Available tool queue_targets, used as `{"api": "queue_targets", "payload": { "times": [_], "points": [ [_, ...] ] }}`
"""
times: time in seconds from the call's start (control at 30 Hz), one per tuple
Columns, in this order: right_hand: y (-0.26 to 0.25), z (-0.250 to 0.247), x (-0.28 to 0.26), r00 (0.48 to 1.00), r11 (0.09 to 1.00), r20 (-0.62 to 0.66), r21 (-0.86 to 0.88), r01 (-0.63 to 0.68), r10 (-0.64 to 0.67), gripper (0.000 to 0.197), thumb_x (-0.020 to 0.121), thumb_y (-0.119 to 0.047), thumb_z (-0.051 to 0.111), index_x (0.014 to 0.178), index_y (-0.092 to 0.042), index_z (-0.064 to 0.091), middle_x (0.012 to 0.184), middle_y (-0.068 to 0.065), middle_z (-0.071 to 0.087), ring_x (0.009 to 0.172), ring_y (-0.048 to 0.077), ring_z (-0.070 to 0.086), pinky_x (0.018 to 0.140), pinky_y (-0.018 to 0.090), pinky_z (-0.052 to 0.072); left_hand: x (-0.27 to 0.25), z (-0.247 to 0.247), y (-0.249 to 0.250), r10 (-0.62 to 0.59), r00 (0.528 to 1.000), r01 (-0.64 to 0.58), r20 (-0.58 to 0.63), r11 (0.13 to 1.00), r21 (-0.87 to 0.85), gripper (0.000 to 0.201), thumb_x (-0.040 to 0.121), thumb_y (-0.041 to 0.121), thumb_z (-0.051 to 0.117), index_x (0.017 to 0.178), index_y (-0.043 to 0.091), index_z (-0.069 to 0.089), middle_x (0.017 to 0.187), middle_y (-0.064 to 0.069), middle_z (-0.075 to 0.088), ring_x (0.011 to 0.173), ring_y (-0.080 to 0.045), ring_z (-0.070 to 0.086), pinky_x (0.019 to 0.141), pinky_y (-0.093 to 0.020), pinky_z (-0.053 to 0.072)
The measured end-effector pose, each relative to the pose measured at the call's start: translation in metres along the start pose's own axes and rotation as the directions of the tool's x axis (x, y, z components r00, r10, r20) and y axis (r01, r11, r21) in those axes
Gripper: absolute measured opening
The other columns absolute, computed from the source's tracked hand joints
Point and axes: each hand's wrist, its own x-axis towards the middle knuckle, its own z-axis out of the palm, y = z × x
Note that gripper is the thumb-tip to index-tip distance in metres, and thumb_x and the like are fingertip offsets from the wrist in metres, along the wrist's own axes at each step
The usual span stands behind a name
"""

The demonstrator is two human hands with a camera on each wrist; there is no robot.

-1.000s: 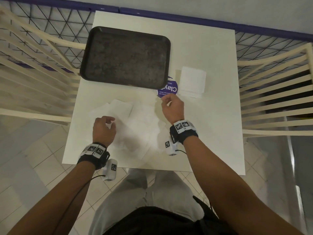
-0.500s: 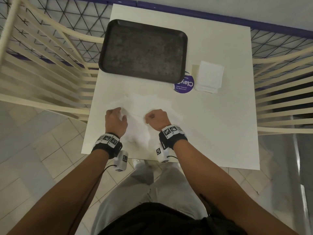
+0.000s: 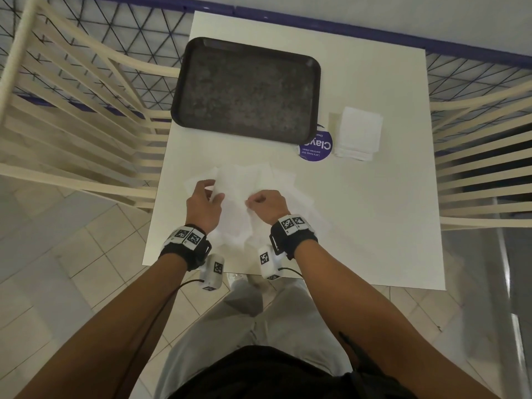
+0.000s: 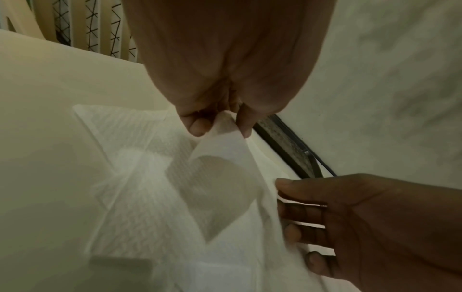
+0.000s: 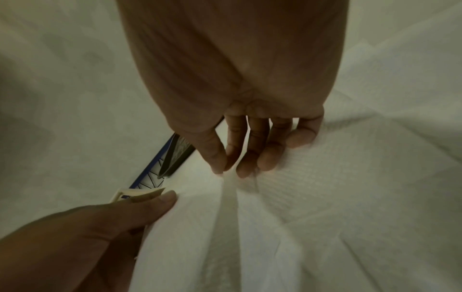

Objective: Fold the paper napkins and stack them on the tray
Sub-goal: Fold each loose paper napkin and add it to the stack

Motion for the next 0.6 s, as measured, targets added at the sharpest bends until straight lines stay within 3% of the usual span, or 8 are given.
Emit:
{"api": "queue_targets", "payload": {
  "times": [0.07, 0.13, 0.17, 0.23, 0.33, 0.47, 0.53, 0.6],
  "points": [
    [-0.001, -0.002, -0.001, 1.0, 0.999, -0.021, 0.037, 0.005, -0.005, 0.008, 0.089, -0.026, 0.07, 0.093, -0.021, 0.075, 0.1, -0.008, 0.072, 0.094, 0.009, 0.062, 0.084, 0.019, 0.043, 0.0, 0.0, 0.001, 0.042, 0.999, -0.042, 0.014, 0.999, -0.033, 0.047, 0.099, 0.017, 0.066, 0.142, 0.028, 0.05, 0.103, -0.001, 0.063, 0.091, -0.02, 0.062, 0.078, -0.027, 0.048],
    [-0.001, -0.004, -0.001, 0.998, 0.993, -0.059, 0.121, 0.014, -0.007, 0.001, 0.086, -0.023, 0.072, 0.086, -0.024, 0.073, 0.093, -0.009, 0.072, 0.092, 0.013, 0.067, 0.086, 0.023, 0.05, 0.001, 0.0, 0.002, 0.094, 0.995, -0.093, 0.024, 0.994, -0.05, 0.049, 0.098, 0.016, 0.067, 0.14, 0.034, 0.052, 0.099, 0.002, 0.062, 0.084, -0.013, 0.061, 0.07, -0.017, 0.048],
    [-0.001, -0.006, -0.001, 0.997, 0.984, -0.082, 0.178, 0.022, -0.008, 0.006, 0.084, -0.021, 0.074, 0.085, -0.026, 0.071, 0.091, -0.007, 0.073, 0.09, 0.016, 0.07, 0.088, 0.029, 0.055, 0.002, 0.001, 0.004, 0.124, 0.992, -0.123, 0.021, 0.992, -0.041, 0.045, 0.097, 0.015, 0.067, 0.136, 0.035, 0.056, 0.097, 0.003, 0.061, 0.081, -0.011, 0.06, 0.068, -0.014, 0.047],
    [0.0, -0.011, -0.002, 0.993, 0.958, -0.117, 0.284, 0.048, -0.015, 0.016, 0.082, -0.015, 0.075, 0.092, -0.026, 0.068, 0.09, 0.001, 0.074, 0.085, 0.021, 0.072, 0.088, 0.039, 0.059, 0.003, 0.004, 0.007, 0.17, 0.985, -0.17, 0.009, 0.985, -0.006, 0.032, 0.096, 0.015, 0.068, 0.123, 0.032, 0.067, 0.089, 0.004, 0.061, 0.074, -0.009, 0.054, 0.072, -0.018, 0.047],
    [0.001, -0.021, -0.008, 0.982, 0.944, -0.139, 0.284, 0.165, -0.13, 0.033, 0.083, -0.016, 0.076, 0.112, -0.028, 0.064, 0.087, 0.001, 0.07, 0.081, 0.018, 0.068, 0.079, 0.03, 0.057, 0.005, 0.011, 0.011, 0.176, 0.984, -0.176, 0.014, 0.984, -0.006, 0.02, 0.095, 0.016, 0.07, 0.11, 0.028, 0.074, 0.077, 0.009, 0.06, 0.068, -0.012, 0.05, 0.071, -0.02, 0.043],
    [0.003, -0.034, -0.014, 0.953, 0.936, -0.167, 0.205, 0.285, -0.253, 0.063, 0.081, -0.021, 0.082, 0.135, -0.037, 0.053, 0.095, -0.001, 0.065, 0.081, 0.015, 0.064, 0.076, 0.02, 0.054, 0.004, 0.019, 0.018, 0.208, 0.978, -0.208, 0.007, 0.978, -0.02, 0.017, 0.094, 0.018, 0.072, 0.108, 0.027, 0.075, 0.074, 0.011, 0.059, 0.068, -0.009, 0.051, 0.068, -0.012, 0.042],
    [0.004, -0.039, -0.016, 0.941, 0.933, -0.179, 0.168, 0.317, -0.287, 0.08, 0.081, -0.025, 0.083, 0.145, -0.046, 0.04, 0.099, -0.001, 0.063, 0.084, 0.013, 0.063, 0.075, 0.013, 0.052, 0.002, 0.023, 0.022, 0.226, 0.974, -0.226, -0.001, 0.974, -0.022, 0.017, 0.094, 0.02, 0.073, 0.11, 0.026, 0.076, 0.077, 0.013, 0.06, 0.071, -0.008, 0.053, 0.072, -0.013, 0.043],
    [0.004, -0.044, -0.019, 0.931, 0.928, -0.179, 0.143, 0.345, -0.319, 0.085, 0.081, -0.029, 0.083, 0.147, -0.051, 0.034, 0.101, 0.0, 0.061, 0.084, 0.014, 0.061, 0.077, 0.014, 0.053, 0.0, 0.026, 0.024, 0.235, 0.972, -0.235, -0.004, 0.972, -0.029, 0.018, 0.094, 0.021, 0.073, 0.112, 0.025, 0.076, 0.084, 0.013, 0.064, 0.077, -0.01, 0.056, 0.078, -0.018, 0.046]
  ]
}}
